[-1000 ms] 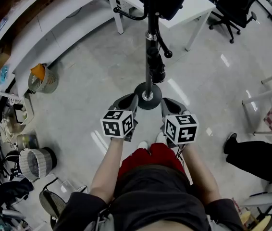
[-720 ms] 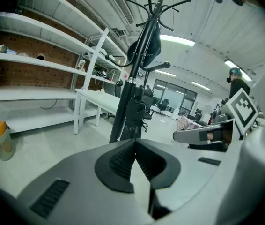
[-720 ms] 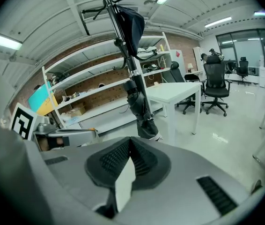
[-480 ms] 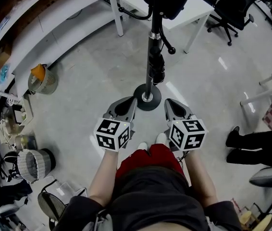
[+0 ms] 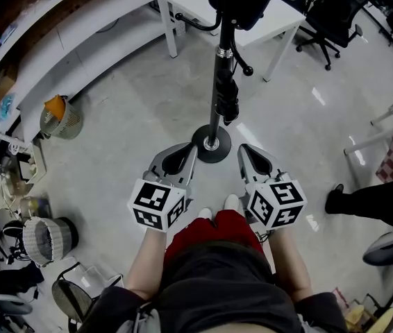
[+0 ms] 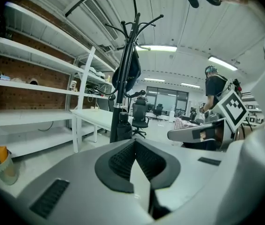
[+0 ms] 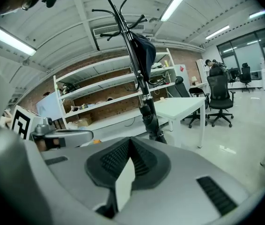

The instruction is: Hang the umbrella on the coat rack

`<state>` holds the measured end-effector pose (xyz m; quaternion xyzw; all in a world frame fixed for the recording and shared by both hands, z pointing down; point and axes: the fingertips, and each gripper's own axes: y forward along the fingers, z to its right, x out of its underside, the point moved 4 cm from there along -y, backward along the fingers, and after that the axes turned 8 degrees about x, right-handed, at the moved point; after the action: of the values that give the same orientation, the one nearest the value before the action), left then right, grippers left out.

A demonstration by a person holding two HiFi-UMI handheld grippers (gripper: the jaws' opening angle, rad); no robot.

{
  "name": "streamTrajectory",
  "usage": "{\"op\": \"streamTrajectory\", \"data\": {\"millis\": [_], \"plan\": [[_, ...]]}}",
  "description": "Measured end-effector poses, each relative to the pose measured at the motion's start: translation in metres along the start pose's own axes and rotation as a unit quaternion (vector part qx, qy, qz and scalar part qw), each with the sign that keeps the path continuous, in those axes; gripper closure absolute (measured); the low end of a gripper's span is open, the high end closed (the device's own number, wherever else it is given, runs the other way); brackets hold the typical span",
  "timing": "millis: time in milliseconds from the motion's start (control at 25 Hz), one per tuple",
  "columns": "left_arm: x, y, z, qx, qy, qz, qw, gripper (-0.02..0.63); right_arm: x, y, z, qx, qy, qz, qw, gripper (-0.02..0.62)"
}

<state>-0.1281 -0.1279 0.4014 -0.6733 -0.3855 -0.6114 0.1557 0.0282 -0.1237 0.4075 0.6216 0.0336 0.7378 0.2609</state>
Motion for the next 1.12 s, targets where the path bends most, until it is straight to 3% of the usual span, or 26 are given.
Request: {"op": "streamTrajectory", "data": {"millis": [1120], "plan": [[-0.048,-0.059,0.037,0.014,0.039,0.074,0.9964,0.594,-0.043,-0.076,-0.037,-0.005,-0.014,0.117,0.993,0.577]]}}
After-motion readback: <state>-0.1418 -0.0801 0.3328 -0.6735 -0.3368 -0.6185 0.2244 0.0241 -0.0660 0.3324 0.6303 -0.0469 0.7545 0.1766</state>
